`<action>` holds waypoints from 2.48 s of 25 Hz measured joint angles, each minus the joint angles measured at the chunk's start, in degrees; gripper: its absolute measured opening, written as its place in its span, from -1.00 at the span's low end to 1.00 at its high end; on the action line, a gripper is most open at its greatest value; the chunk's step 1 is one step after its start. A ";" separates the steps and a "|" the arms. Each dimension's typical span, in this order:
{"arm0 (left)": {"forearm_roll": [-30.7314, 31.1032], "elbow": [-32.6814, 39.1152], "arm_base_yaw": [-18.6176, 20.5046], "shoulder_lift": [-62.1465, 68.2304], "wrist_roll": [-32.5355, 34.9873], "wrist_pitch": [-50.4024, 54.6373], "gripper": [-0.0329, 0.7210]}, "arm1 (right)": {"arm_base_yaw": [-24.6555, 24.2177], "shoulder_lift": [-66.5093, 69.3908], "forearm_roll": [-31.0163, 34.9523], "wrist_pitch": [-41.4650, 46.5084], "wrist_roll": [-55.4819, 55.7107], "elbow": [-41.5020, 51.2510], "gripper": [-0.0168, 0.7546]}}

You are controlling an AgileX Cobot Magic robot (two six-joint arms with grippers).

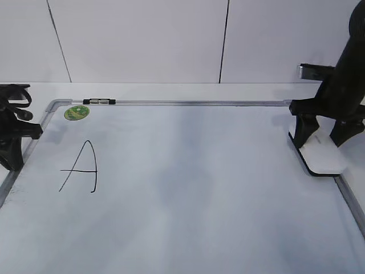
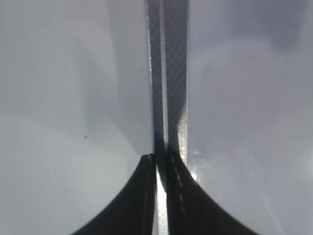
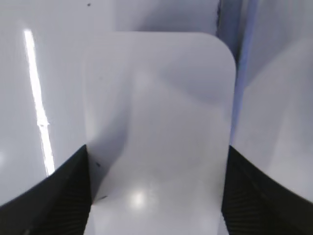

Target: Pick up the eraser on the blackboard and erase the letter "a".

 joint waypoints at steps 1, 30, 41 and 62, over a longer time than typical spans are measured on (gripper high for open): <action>-0.04 0.00 0.00 0.00 0.00 0.00 -0.86 | 0.00 0.42 0.00 0.14 0.00 0.00 0.44; -0.13 0.00 0.00 0.00 0.00 0.00 -0.85 | 0.00 0.86 -0.41 1.24 0.14 -4.48 0.66; -0.13 0.00 0.00 0.00 0.55 -0.20 -0.71 | 0.00 -2.52 -1.56 1.60 3.75 -7.80 0.53; -0.41 -5.78 0.00 -7.98 1.07 11.36 -0.15 | -0.13 -17.71 2.65 2.36 3.88 -4.57 0.50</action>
